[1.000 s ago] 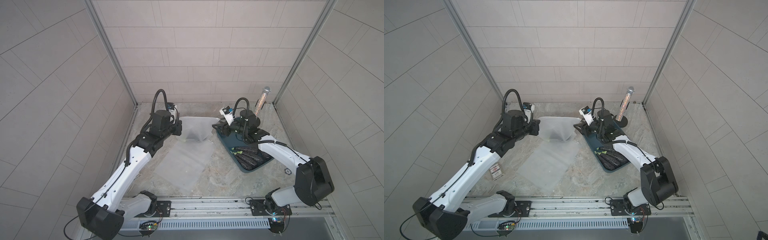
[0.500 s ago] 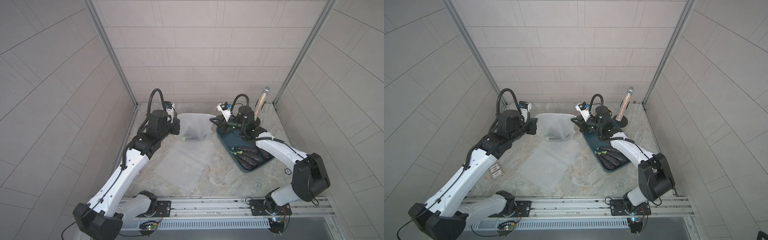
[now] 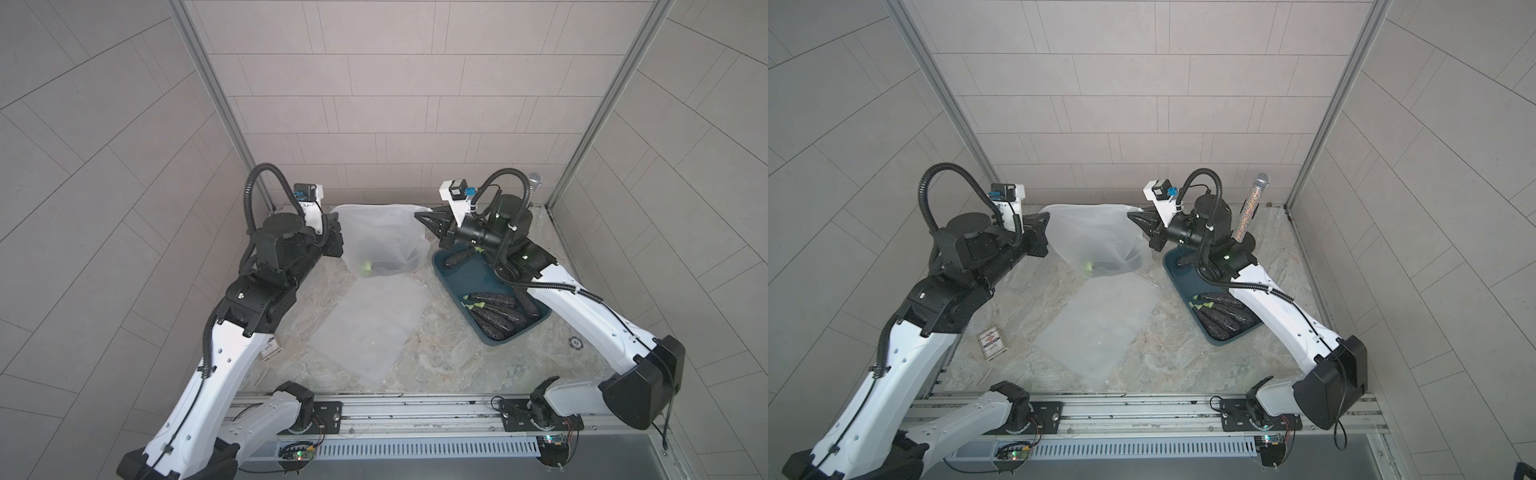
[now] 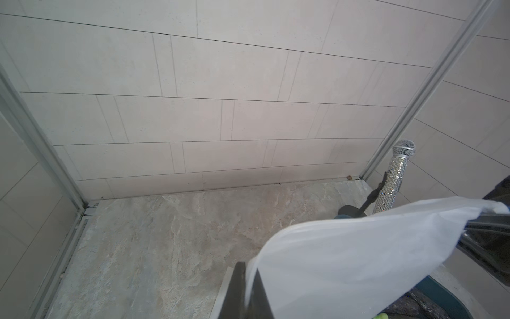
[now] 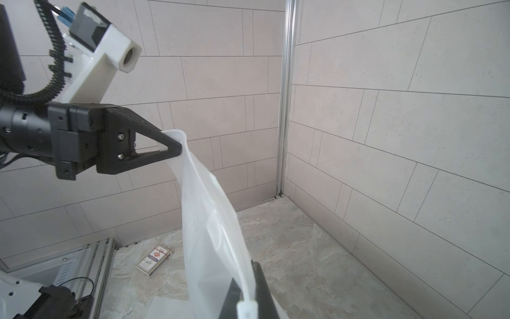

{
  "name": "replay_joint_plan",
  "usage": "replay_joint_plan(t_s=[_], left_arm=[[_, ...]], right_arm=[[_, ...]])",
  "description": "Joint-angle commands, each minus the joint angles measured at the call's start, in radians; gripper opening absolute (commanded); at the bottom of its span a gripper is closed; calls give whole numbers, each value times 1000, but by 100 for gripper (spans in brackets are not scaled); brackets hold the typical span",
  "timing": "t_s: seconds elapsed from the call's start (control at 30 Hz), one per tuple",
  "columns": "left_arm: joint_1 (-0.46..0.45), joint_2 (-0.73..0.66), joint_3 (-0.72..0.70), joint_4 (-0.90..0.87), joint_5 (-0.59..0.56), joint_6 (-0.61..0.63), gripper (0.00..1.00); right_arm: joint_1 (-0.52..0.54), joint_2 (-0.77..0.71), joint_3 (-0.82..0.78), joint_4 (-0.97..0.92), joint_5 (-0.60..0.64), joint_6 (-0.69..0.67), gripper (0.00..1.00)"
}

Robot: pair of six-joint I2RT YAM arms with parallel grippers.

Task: Place the eggplant in a zip-top bag and seal the zipper
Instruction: Place the zipper food storage bag at the center of the board.

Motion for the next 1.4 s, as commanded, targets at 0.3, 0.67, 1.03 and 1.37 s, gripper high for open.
replay_joint_plan(t_s=[0.3, 0.67, 1.03, 1.37], left_arm=[[151, -28, -52, -190, -139, -62, 0], [151, -165, -34, -322, -10, -25, 0], [151, -222, 4, -417, 174, -87, 0], [237, 9, -185, -184, -182, -75, 0]], right_arm=[[143, 279, 144, -89, 89, 29, 5], [262, 173, 91, -78, 74, 8, 0], [276, 67, 58, -73, 99, 50, 0], [237, 412, 313, -166, 242, 3, 10]])
